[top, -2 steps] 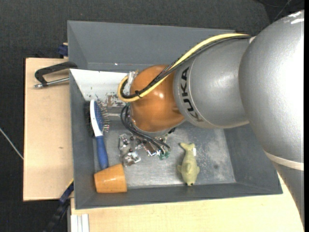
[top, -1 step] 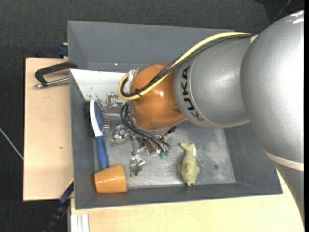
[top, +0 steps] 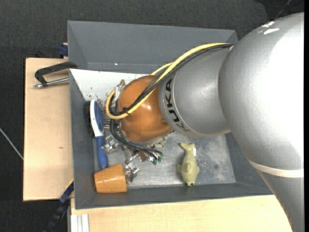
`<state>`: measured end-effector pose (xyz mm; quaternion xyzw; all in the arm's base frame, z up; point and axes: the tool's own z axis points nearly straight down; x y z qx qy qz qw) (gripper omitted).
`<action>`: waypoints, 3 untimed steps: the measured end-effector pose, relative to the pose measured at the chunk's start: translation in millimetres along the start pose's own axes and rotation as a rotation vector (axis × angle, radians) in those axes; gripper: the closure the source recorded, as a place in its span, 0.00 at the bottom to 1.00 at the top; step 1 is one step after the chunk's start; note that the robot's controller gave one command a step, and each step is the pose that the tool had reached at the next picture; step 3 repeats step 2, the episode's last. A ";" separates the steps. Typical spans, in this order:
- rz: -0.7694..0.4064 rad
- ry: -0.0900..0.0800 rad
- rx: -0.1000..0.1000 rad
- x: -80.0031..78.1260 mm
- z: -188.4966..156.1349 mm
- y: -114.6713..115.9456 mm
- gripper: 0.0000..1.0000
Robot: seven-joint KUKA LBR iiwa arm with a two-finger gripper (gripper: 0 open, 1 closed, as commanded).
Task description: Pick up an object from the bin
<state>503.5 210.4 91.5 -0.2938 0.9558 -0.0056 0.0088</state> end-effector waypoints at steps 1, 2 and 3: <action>-0.002 -0.001 -0.004 0.4 1.6 2.1 1.00; -0.306 -0.003 -0.012 -2.2 -190.2 -35.5 1.00; -0.306 -0.003 -0.012 -2.2 -190.2 -35.5 1.00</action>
Offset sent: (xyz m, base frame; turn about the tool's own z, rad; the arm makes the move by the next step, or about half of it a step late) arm 0.0000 0.0000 0.0000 0.0000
